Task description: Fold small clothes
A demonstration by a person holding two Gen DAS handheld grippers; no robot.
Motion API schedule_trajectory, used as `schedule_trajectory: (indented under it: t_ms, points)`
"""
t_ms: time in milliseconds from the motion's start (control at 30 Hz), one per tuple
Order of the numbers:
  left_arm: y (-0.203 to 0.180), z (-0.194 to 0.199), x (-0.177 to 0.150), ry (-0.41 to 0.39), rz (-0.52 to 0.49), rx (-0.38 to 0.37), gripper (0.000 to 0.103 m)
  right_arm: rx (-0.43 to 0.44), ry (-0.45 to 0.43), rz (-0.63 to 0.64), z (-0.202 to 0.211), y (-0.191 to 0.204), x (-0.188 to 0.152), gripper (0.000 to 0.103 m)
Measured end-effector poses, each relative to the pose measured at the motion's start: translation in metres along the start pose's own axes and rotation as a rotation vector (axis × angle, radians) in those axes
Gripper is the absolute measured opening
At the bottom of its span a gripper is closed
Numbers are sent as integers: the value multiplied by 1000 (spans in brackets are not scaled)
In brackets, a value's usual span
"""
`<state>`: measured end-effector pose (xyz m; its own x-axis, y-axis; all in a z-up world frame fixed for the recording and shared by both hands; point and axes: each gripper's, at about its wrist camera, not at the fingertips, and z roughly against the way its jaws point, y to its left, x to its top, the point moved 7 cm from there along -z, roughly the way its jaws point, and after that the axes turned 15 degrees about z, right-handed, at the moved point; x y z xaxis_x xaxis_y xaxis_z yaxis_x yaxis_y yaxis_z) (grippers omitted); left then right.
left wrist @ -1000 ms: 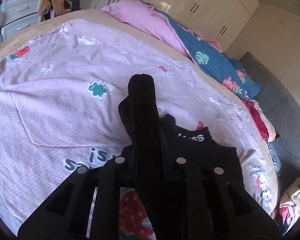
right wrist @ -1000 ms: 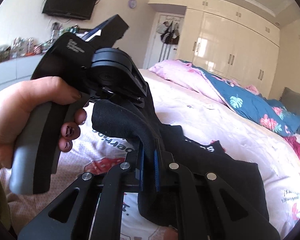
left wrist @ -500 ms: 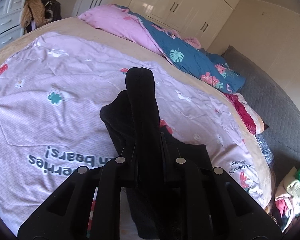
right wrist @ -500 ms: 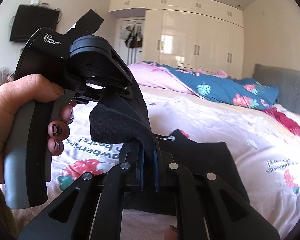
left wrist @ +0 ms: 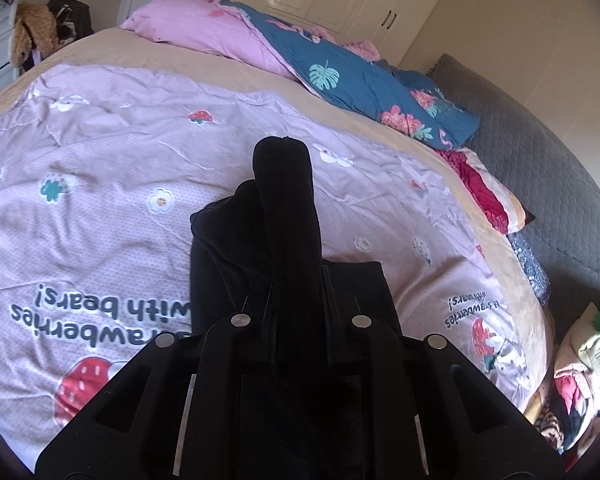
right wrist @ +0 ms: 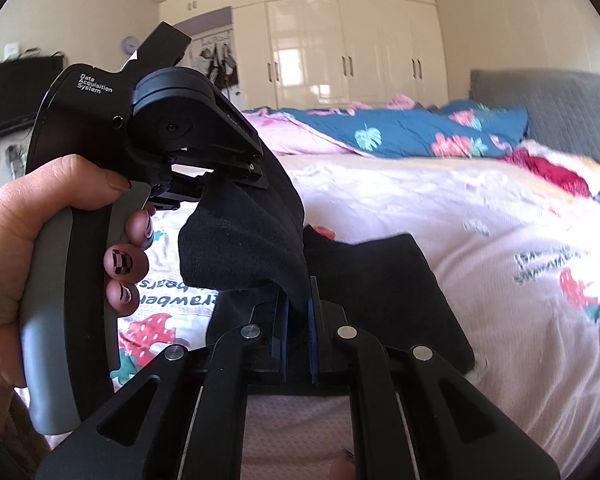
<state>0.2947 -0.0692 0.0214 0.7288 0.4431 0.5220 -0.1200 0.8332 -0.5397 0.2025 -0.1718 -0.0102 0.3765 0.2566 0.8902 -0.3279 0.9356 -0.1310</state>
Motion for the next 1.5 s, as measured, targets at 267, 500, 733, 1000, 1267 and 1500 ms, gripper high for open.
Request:
schedule_trajectory:
  t_ms: [267,500,733,1000,1267,1500]
  points:
    - [-18,-32,-17,65,-26,9,9,65,129,-238,-17,-29,-29,7]
    - [-25,-64,-32,121,-45,23,12,110,215,-410,-30,-45,-50,7]
    - [-34,-83,-36,151,-40,15,31,146,273,-519,-40,-58,-63,8]
    - [-30,-72,-29,145,21,-64,60,199,327,-650,-48,-72,-79,19]
    - [31,-36,-36,97,-12,7,61,308,266,-635,-44,-84,-52,73]
    - [64,-36,-58,123,-25,11,61,307,304,-517,-67,-109,-34,74]
